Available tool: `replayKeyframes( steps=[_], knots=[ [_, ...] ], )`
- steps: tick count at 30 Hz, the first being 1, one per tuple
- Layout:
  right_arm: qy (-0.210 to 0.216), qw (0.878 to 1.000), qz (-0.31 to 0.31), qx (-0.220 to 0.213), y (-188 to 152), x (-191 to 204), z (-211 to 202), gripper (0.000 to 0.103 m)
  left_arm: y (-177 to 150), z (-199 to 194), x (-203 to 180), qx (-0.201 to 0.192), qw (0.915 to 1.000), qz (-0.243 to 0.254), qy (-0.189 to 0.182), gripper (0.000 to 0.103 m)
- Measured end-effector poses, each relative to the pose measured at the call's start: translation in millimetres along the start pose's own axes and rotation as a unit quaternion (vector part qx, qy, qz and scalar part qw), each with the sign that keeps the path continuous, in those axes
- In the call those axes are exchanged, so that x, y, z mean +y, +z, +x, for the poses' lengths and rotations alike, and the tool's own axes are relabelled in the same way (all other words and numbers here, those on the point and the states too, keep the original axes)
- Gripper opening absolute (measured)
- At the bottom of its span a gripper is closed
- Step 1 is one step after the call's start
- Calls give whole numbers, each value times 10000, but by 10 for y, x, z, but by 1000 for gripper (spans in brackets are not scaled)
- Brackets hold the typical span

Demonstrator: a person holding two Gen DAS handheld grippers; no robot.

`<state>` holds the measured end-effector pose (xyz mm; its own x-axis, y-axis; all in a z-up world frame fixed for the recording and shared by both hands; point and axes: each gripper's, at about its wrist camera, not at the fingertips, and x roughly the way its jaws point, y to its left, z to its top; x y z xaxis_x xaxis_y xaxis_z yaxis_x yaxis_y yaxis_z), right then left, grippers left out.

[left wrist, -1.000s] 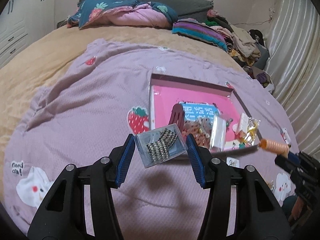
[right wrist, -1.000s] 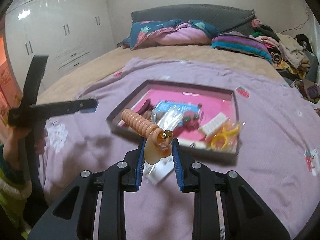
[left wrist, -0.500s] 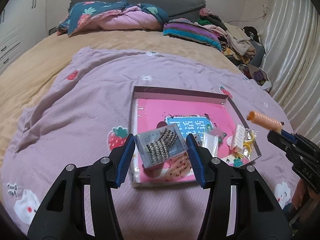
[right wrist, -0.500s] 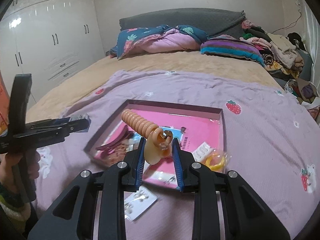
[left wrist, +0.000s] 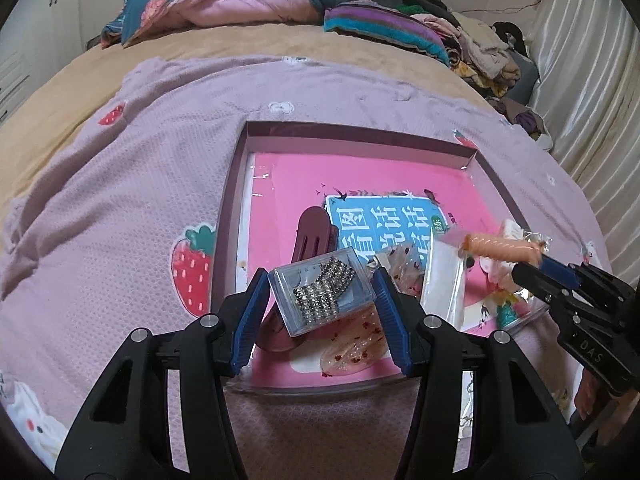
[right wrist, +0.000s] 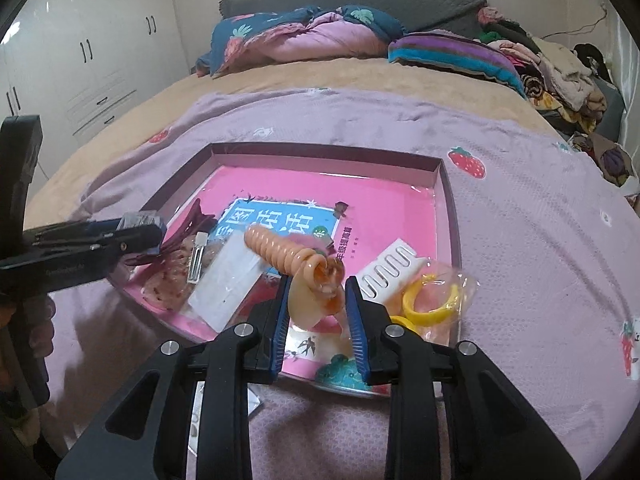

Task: Organize jewelry
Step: 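Carry both items into the tray and open both tools to release them, then withdraw both tools from the tray toward the remaining accessories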

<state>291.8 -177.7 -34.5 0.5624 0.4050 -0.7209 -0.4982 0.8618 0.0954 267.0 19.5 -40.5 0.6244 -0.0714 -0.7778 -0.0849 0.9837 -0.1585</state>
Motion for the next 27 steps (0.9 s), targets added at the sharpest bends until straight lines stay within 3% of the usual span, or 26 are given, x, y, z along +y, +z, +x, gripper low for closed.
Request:
replayKeyframes(
  steps=[4,8,20,27],
  knots=[
    [22,9999,52,-108,-8,-10,-79,53,-2,-77,-13,-95,9999,21,44,61],
    [-45,9996,97,-248,-62,-34,-251,65,-20,-215,-32,-221,9997,27,38,72],
    [-191,9982,480,-319,-499,-98,-816,83,-283,-602,-187,-314,9994,116,-71,85],
    [-431,9982,417,-50,-871,-59,-899,85,-499,-628,-266,-196,9996,184,-56,86]
  ],
)
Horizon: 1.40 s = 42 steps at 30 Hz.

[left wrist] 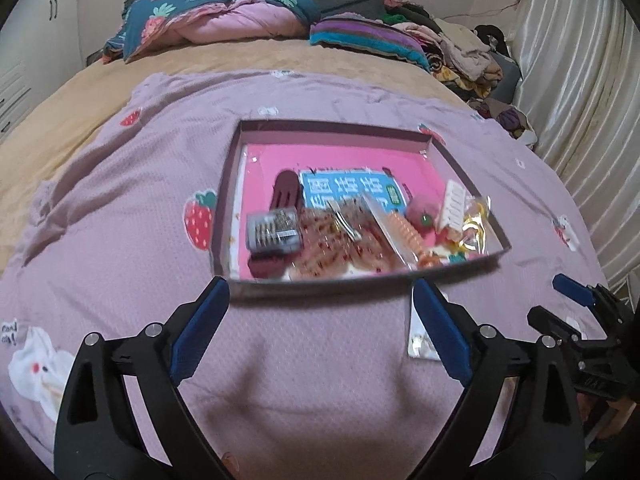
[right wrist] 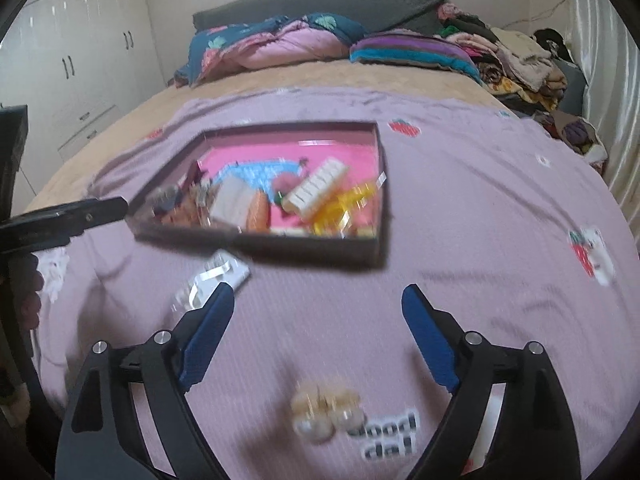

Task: Organize jewelry
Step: 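Withdraw both tools from the tray toward the remaining accessories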

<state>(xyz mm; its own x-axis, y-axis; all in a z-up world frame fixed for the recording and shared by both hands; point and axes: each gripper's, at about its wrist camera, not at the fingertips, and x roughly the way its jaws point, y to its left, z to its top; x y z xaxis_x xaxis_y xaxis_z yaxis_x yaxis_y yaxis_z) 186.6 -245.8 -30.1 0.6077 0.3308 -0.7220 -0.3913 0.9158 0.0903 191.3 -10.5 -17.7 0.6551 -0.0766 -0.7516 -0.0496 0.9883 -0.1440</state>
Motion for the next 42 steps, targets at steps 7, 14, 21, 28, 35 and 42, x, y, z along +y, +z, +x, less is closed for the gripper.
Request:
replayKeyframes(
  steps=[7,14,21,28,35,42],
  knots=[
    [-65,9999,2,129,-224,-26,-80,85,-186,77,-144,175,9997,180,-7,86],
    [-60,9993,-156,335,-394,64,-90,85,-347,208,-267,402,9985,363,-53,86],
    [-267,9981,-389,398,-491,109,-58,96,-411,320,-391,562,9966,567,-185,86],
    [-327,9972,-372,565,-531,25,142,95,-453,492,-497,750,9944,703,-255,86],
    [-312,9969,-219,692,-527,-67,305,79,-481,675,-738,814,9913,986,-303,85],
    [-313,9966,-468,605,-531,-31,298,44,-444,684,-833,714,9904,1133,-352,32]
  ],
)
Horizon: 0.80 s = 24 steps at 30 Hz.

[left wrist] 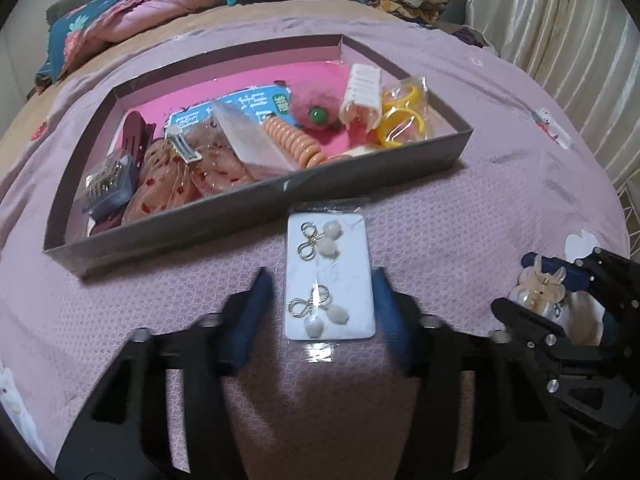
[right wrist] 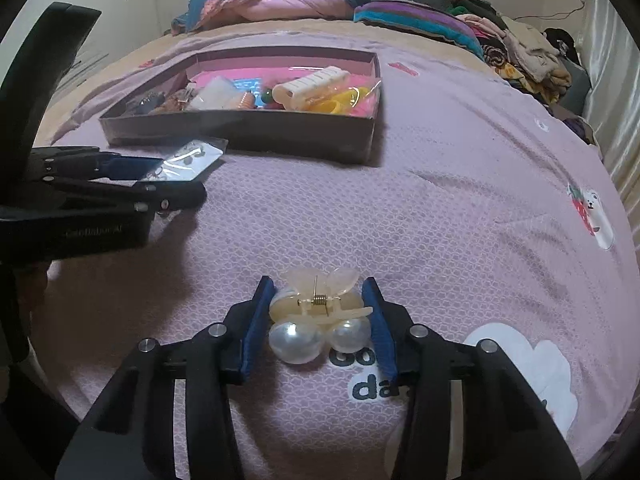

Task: Organize jewelry
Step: 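Grasp the earring card with the left tool while the right tool grasps the pearl claw clip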

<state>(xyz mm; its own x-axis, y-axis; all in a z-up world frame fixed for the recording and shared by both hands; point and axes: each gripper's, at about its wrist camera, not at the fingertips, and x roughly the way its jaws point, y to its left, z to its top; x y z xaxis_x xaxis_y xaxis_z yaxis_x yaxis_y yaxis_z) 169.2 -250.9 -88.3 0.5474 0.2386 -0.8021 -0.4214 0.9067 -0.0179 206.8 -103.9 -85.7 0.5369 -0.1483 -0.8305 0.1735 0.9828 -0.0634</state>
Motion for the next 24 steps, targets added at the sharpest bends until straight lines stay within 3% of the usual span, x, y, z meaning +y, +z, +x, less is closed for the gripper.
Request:
replayKeyframes(
  steps=[8,17,24],
  knots=[
    [395,9986,279,-224,31,-26,-154,44,-17,-330,216,-275,9988,-336,-203,32],
    [611,9962,121,-616,287,179,-368,44,105,-866,666,-958,9924,-766,41,32],
    [739,9942,28,-777,592,310,-365,44,156,-962,965,-1124,9880,-1043,201,32]
  ],
)
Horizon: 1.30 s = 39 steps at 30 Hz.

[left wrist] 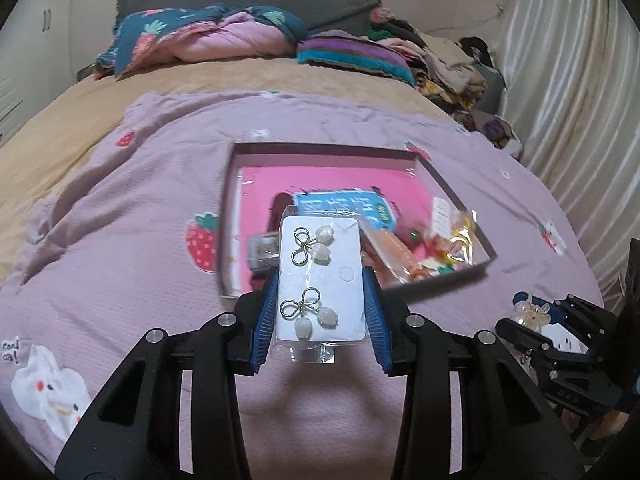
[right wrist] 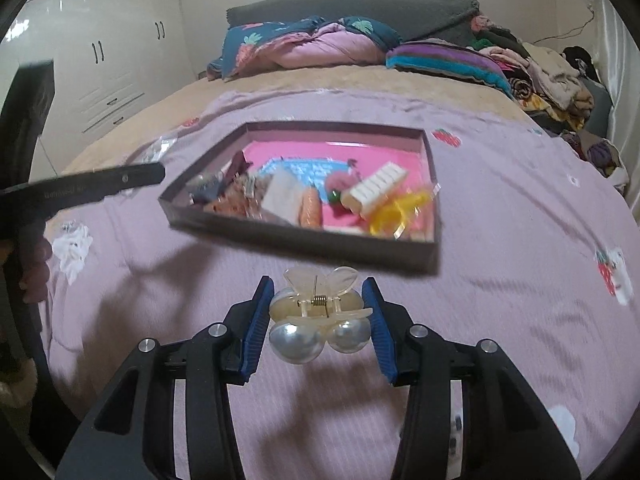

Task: Organize jewelry
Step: 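Grasp the earring card with the left tool while the right tool grasps the pearl claw clip, then carry both items into the tray and open both tools to release them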

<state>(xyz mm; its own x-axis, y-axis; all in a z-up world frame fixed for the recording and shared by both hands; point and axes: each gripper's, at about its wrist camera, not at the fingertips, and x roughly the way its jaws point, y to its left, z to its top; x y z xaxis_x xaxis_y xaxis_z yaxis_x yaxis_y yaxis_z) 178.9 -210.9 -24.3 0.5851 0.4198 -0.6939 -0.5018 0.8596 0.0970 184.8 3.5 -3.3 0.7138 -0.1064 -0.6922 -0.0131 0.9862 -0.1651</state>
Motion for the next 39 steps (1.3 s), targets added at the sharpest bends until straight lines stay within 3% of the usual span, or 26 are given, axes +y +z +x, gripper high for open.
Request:
replayKeyframes(
  steps=[17,39],
  knots=[
    [70,9994,-271,-214,664,126,421,44,196,356,262,185,9995,-256,71,32],
    [-283,9966,-387,-664,1185,-30,443,44,640,710,155,171,9995,241,65,32]
  ],
)
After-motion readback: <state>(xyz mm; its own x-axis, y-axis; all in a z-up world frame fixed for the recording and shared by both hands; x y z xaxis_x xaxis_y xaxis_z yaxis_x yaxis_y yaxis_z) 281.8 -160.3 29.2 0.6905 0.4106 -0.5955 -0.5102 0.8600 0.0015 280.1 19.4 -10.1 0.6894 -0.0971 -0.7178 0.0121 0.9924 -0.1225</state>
